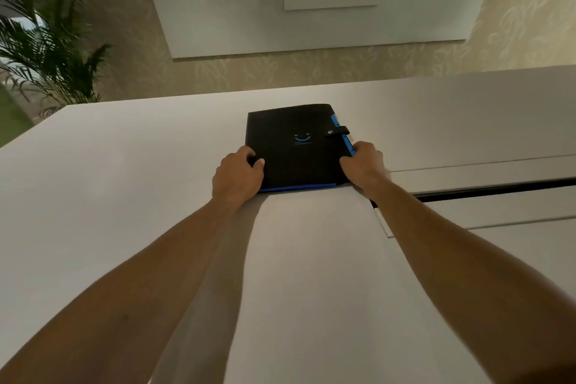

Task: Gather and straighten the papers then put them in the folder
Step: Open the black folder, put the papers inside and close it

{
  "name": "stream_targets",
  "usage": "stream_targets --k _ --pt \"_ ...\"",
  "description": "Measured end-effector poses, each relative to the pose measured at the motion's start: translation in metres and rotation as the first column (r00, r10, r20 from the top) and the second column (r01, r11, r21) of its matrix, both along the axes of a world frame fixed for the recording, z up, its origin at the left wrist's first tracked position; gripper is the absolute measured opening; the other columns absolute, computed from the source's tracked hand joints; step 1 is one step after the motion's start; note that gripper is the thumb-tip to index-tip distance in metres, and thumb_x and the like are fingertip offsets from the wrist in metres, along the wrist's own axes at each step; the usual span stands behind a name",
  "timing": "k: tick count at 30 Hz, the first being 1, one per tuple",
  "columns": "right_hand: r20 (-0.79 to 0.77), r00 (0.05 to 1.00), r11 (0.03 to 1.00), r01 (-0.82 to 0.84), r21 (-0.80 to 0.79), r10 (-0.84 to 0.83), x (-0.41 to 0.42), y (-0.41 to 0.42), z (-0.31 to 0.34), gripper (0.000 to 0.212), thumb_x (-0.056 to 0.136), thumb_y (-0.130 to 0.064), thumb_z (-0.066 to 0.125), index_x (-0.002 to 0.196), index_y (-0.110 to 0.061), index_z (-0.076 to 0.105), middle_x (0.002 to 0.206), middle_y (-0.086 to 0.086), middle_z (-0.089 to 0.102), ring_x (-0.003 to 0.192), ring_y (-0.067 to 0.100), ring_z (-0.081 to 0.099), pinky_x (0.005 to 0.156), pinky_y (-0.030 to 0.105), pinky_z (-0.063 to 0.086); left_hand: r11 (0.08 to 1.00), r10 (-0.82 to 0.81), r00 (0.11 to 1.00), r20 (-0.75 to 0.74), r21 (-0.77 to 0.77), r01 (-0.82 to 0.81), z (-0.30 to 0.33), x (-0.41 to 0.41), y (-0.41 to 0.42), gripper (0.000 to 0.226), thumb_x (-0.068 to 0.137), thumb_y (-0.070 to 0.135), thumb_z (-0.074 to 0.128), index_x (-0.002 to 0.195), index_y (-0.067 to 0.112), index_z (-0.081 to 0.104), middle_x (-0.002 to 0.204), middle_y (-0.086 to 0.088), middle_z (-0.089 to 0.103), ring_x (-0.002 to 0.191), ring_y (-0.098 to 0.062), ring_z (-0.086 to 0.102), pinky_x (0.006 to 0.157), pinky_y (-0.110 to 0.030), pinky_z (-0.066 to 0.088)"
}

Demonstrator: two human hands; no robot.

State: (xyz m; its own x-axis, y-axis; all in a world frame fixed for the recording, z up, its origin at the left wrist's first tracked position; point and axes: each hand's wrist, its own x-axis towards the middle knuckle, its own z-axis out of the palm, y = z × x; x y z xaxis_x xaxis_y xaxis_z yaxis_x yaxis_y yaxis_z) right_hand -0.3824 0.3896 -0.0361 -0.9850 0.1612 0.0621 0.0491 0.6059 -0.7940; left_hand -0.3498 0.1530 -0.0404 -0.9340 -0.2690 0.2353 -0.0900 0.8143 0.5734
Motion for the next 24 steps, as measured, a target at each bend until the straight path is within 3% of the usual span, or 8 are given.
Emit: stream_targets --k 4,7,9,13,16,19,24 --pt "-0.035 0.999 0.966 0.031 0.257 -0.023 0.005 -0.001 -0.004 0.014 0.089 -0.025 0.058 0.090 -0.012 0.052 0.076 0.002 0.054 0.058 0.012 0.049 0.048 0.025 0.036 0.968 -0.010 1.000 0.012 -0.250 0.013 -0.001 -0.009 -0.002 0.035 0.095 0.044 0.047 0.114 0.017 0.057 0.105 -0.007 0.065 0.088 -0.023 0.061 0.069 -0.031 0.044" --pt "-0.068 0.998 0.920 0.035 0.390 -0.009 0.002 0.001 -0.009 0.023 0.089 -0.034 0.059 0.082 -0.012 0.052 0.083 0.006 0.056 0.060 0.014 0.049 0.050 0.026 0.037 0.899 -0.005 0.999 0.033 -0.437 0.019 0.002 -0.012 -0.006 0.041 0.094 0.051 0.041 0.107 0.017 0.059 0.097 -0.004 0.066 0.077 -0.020 0.057 0.066 -0.031 0.042" --pt "-0.078 0.997 0.884 0.030 0.466 0.007 0.003 0.003 -0.009 0.029 0.092 -0.039 0.056 0.083 -0.011 0.053 0.091 0.008 0.055 0.070 0.018 0.054 0.058 0.030 0.044 0.876 -0.006 0.999 0.045 -0.482 0.027 0.001 -0.010 -0.008 0.046 0.094 0.055 0.038 0.110 0.017 0.060 0.100 -0.005 0.067 0.079 -0.021 0.056 0.067 -0.033 0.043" --pt "-0.070 0.997 0.843 0.019 0.537 0.022 0.014 -0.001 -0.008 0.038 0.099 -0.047 0.044 0.092 -0.010 0.053 0.100 0.007 0.046 0.084 0.022 0.053 0.071 0.037 0.048 0.920 0.000 0.987 0.162 -0.387 0.063 0.001 0.001 -0.012 0.057 0.095 0.060 0.031 0.130 0.020 0.050 0.127 -0.007 0.059 0.116 -0.032 0.049 0.091 -0.044 0.042" --pt "-0.140 0.990 0.855 0.094 0.510 -0.025 0.029 -0.004 -0.006 0.048 0.101 -0.049 0.036 0.102 -0.007 0.059 0.105 0.010 0.054 0.092 0.023 0.053 0.079 0.040 0.051 0.958 0.019 0.994 0.110 -0.285 0.013 0.003 0.024 -0.014 0.058 0.096 0.058 0.030 0.131 0.016 0.050 0.130 -0.008 0.058 0.119 -0.031 0.049 0.095 -0.045 0.041" --pt "-0.245 0.969 0.831 0.152 0.535 -0.020 0.050 -0.007 -0.004 0.049 0.102 -0.048 0.033 0.103 -0.007 0.061 0.101 0.010 0.059 0.087 0.020 0.047 0.078 0.037 0.045 0.977 0.057 0.997 0.048 -0.208 -0.045 0.006 0.055 -0.019 0.056 0.097 0.055 0.032 0.132 0.016 0.051 0.134 -0.006 0.057 0.122 -0.028 0.048 0.098 -0.043 0.039" --pt "-0.295 0.949 0.809 0.086 0.582 0.112 0.105 -0.030 0.012 0.042 0.102 -0.046 0.036 0.104 -0.012 0.060 0.103 0.007 0.061 0.094 0.019 0.055 0.082 0.034 0.045 0.978 0.038 0.999 0.032 -0.207 -0.031 0.022 0.104 -0.027 0.053 0.097 0.055 0.033 0.130 0.018 0.054 0.136 -0.002 0.056 0.126 -0.024 0.048 0.103 -0.040 0.037"
